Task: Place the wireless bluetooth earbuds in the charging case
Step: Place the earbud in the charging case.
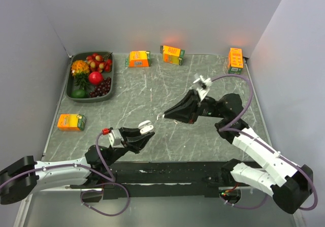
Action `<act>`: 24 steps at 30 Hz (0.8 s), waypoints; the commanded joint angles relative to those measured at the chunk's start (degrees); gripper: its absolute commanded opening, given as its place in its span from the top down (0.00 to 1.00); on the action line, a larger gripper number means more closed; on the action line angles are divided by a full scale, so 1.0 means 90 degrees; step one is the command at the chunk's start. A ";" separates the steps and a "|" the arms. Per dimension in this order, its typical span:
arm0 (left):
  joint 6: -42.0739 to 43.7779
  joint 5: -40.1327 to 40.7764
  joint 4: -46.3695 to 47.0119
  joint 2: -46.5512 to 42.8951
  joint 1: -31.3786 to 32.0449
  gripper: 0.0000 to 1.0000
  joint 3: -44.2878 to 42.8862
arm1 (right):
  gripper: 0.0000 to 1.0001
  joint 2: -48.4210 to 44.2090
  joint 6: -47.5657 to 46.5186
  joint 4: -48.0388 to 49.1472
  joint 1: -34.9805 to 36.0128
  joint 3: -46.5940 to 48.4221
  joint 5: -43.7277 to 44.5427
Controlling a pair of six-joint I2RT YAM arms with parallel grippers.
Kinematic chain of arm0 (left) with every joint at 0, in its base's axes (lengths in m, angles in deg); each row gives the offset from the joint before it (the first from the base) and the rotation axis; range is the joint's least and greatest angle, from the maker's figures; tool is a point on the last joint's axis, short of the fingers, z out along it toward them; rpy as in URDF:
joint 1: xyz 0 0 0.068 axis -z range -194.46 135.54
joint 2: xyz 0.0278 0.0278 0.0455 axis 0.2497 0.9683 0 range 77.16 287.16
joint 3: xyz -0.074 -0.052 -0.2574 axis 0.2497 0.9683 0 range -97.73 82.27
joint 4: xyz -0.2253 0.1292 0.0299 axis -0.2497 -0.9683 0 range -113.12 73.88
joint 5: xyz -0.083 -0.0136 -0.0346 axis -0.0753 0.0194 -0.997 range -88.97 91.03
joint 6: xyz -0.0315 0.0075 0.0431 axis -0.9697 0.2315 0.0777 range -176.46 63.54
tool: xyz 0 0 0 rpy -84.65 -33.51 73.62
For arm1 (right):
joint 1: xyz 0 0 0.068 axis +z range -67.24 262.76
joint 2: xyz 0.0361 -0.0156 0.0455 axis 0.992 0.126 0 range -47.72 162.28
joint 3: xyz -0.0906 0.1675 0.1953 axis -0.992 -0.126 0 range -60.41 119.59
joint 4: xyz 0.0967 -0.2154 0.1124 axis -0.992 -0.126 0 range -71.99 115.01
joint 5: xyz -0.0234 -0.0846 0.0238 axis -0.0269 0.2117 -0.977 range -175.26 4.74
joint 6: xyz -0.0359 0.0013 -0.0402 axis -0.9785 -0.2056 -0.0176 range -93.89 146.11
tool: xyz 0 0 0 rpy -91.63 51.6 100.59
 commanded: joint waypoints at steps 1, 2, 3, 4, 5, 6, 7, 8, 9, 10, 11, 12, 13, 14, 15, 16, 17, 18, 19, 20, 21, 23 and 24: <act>0.0181 -0.0434 0.0382 0.0096 -0.0026 0.99 -0.0002 | 1.00 -0.0043 -0.1762 -0.1205 0.0902 0.0600 0.0187; 0.0249 -0.0512 0.0343 0.0106 -0.0026 0.99 -0.0041 | 1.00 -0.0004 -0.1696 -0.1042 0.1020 0.0523 0.0227; 0.0269 -0.0532 0.0285 0.0125 -0.0026 0.99 -0.0071 | 1.00 0.0093 -0.1550 -0.0808 0.1050 0.0445 0.0218; 0.0289 -0.0561 0.0265 0.0145 -0.0026 0.99 -0.0090 | 1.00 0.0143 -0.1249 -0.0525 0.1069 0.0386 0.0140; 0.0337 -0.0590 0.0245 0.0155 -0.0026 0.99 -0.0120 | 1.00 0.0201 -0.1159 -0.0271 0.1089 0.0337 0.0120; 0.0347 -0.0610 0.0207 0.0145 -0.0026 0.99 -0.0139 | 1.00 0.0298 -0.1110 -0.0182 0.1147 0.0318 0.0120; 0.0347 -0.0610 0.0206 0.0155 -0.0036 0.99 -0.0149 | 1.00 0.0328 -0.1051 -0.0123 0.1186 0.0308 0.0130; 0.0328 -0.0610 0.0196 0.0155 -0.0036 0.99 -0.0159 | 1.00 0.0358 -0.1012 0.0052 0.1226 0.0269 0.0149; 0.0318 -0.0610 0.0196 0.0145 -0.0036 0.99 -0.0159 | 1.00 0.0426 -0.0915 0.0131 0.1265 0.0249 0.0149; 0.0289 -0.0629 0.0177 0.0155 -0.0036 0.99 -0.0169 | 1.00 0.0484 -0.0875 0.0209 0.1284 0.0239 0.0149; 0.0269 -0.0649 0.0158 0.0145 -0.0046 0.99 -0.0178 | 1.00 0.0533 -0.0846 0.0297 0.1304 0.0249 0.0140; 0.0250 -0.0649 0.0119 0.0145 -0.0036 0.99 -0.0188 | 1.00 0.0640 -0.0826 0.0317 0.1391 0.0268 0.0140; 0.0240 -0.0659 0.0109 0.0135 -0.0046 0.99 -0.0188 | 1.00 0.0690 -0.0826 0.0356 0.1421 0.0278 0.0140; 0.0240 -0.0659 0.0108 0.0126 -0.0046 0.99 -0.0188 | 1.00 0.0777 -0.0826 0.0434 0.1460 0.0269 0.0169; 0.0230 -0.0649 0.0099 0.0116 -0.0046 0.99 -0.0188 | 1.00 0.0817 -0.0817 0.0512 0.1518 0.0269 0.0188; 0.0201 -0.0649 0.0089 0.0116 -0.0046 0.99 -0.0179 | 1.00 0.0865 -0.0797 0.0561 0.1548 0.0249 0.0188; 0.0191 -0.0630 0.0079 0.0087 -0.0046 0.99 -0.0179 | 1.00 0.0895 -0.0778 0.0629 0.1577 0.0230 0.0198; 0.0162 -0.0639 0.0079 0.0087 -0.0036 0.99 -0.0169 | 1.00 0.0982 -0.0758 0.0784 0.1635 0.0210 0.0237; 0.0142 -0.0639 0.0079 0.0087 -0.0046 0.99 -0.0169 | 1.00 0.1002 -0.0758 0.0834 0.1665 0.0181 0.0247; 0.0113 -0.0639 0.0089 0.0087 -0.0046 0.99 -0.0169 | 1.00 0.1080 -0.0738 0.0903 0.1685 0.0161 0.0257; 0.0065 -0.0620 0.0099 0.0096 -0.0046 0.99 -0.0169 | 1.00 0.1119 -0.0651 0.1116 0.1714 0.0142 0.0276; 0.0016 -0.0610 0.0167 0.0125 -0.0036 0.99 -0.0169 | 1.00 0.1227 -0.0292 0.1526 0.1724 -0.0004 0.0286; -0.0052 -0.0552 0.0196 0.0135 -0.0046 0.99 -0.0159 | 1.00 0.1276 -0.0144 0.1944 0.1714 -0.0063 0.0286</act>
